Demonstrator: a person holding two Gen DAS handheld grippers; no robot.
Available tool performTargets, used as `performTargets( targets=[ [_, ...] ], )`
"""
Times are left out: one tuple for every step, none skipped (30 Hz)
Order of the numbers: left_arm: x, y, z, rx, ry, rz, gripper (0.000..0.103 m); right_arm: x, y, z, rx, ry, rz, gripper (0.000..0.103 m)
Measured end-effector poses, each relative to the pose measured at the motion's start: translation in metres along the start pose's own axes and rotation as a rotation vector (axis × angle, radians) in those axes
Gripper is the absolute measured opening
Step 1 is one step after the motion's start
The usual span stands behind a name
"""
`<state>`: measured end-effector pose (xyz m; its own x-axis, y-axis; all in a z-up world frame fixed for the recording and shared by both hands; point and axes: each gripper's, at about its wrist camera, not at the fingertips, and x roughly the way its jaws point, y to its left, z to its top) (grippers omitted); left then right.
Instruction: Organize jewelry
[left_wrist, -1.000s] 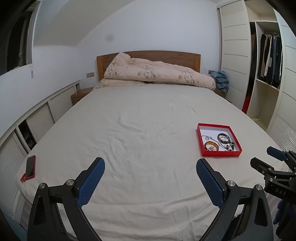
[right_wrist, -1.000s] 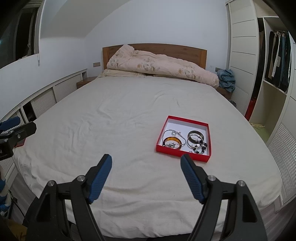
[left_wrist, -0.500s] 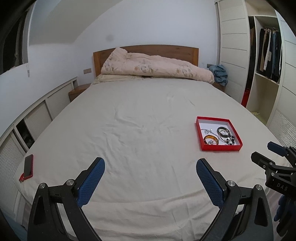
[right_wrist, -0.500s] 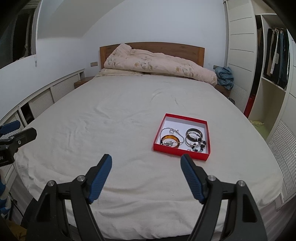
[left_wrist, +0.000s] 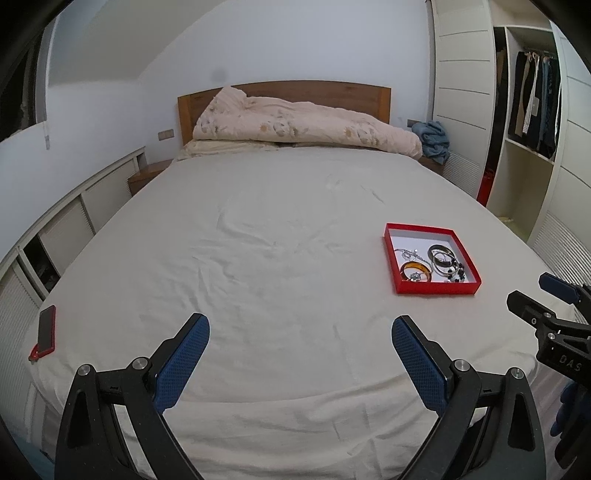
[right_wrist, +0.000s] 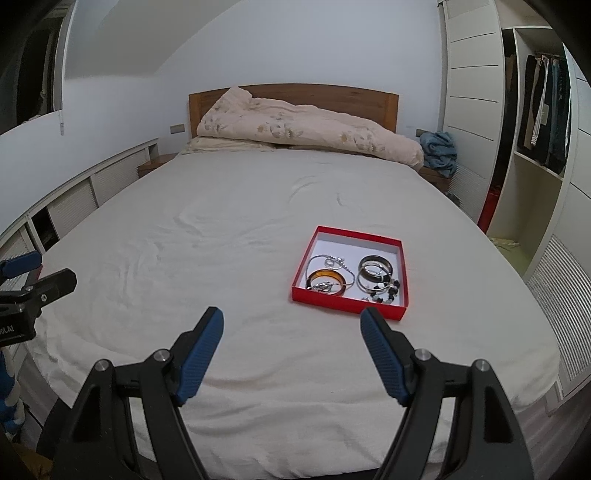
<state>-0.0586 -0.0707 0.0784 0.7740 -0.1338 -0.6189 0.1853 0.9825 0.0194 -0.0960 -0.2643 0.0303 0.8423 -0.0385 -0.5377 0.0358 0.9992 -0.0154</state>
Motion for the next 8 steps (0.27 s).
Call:
performTargets(
  targets=[
    [0.0009, -0.0007, 0.0002, 0.0, 0.0, -0.002, 0.098, 0.0006, -0.0003, 0.0, -0.003, 0.002, -0.007, 0.076],
    [0.0021, -0.0014, 0.0004, 0.0, 0.0, -0.002, 0.098, 0.0014, -0.0004, 0.0002, -0.005, 0.004, -0.012, 0.076],
    [0.0034, -0.0023, 0.0005, -0.001, 0.0, -0.004, 0.098, 0.0025, -0.0013, 0.0004, -0.006, 0.007, -0.018, 0.076],
    [0.0042, -0.0024, 0.0005, -0.003, 0.001, -0.007, 0.098, 0.0033, -0.0019, 0.0006, -0.006, 0.009, -0.022, 0.076],
    [0.0052, -0.0024, 0.0004, -0.005, 0.003, -0.011, 0.098, 0.0045, -0.0025, 0.001, -0.006, 0.013, -0.027, 0.076],
    [0.0062, -0.0022, 0.0003, -0.008, 0.004, -0.014, 0.098, 0.0054, -0.0029, 0.0016, -0.007, 0.015, -0.029, 0.076],
    [0.0073, -0.002, 0.0002, -0.011, 0.005, -0.018, 0.098, 0.0064, -0.003, 0.002, -0.007, 0.017, -0.032, 0.076],
    [0.0082, -0.0016, 0.0003, -0.013, 0.006, -0.022, 0.098, 0.0078, -0.0029, 0.0024, -0.009, 0.019, -0.035, 0.076]
  ],
)
